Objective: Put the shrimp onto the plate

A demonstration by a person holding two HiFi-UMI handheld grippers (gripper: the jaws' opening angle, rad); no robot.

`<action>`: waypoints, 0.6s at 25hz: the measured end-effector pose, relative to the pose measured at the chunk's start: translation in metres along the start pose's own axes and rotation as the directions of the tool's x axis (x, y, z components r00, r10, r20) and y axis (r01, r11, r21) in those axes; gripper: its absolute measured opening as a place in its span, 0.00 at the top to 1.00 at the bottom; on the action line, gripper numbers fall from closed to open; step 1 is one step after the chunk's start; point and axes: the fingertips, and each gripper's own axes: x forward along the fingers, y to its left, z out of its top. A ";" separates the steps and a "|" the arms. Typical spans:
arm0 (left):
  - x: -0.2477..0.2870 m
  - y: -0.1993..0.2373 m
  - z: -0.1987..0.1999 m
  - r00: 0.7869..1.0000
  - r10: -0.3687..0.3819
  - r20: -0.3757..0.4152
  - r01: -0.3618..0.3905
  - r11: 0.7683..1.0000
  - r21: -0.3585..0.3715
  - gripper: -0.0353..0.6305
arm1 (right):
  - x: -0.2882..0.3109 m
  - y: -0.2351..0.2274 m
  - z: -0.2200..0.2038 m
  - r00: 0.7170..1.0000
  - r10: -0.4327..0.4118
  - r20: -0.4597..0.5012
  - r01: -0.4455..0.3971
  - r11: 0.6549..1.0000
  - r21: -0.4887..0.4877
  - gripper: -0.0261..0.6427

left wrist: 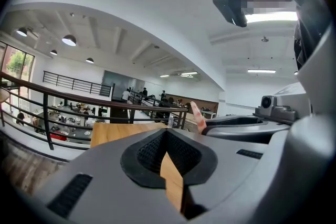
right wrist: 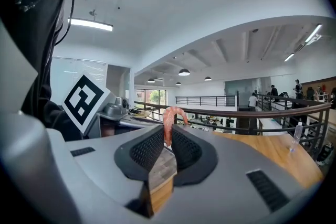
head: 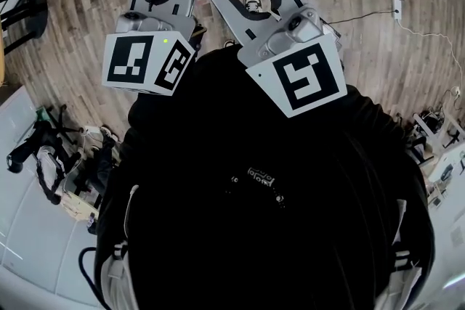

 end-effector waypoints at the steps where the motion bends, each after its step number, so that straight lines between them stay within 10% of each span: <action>1: 0.007 0.001 0.002 1.000 0.008 -0.002 -0.008 1.000 0.000 0.94 | 0.003 -0.008 0.000 1.000 0.009 0.002 -0.009 1.000 0.010 0.88; 15: 0.088 0.032 0.011 0.991 0.132 -0.036 -0.134 0.990 -0.049 0.94 | 0.054 -0.101 -0.003 0.989 0.141 0.038 -0.144 0.985 0.093 0.88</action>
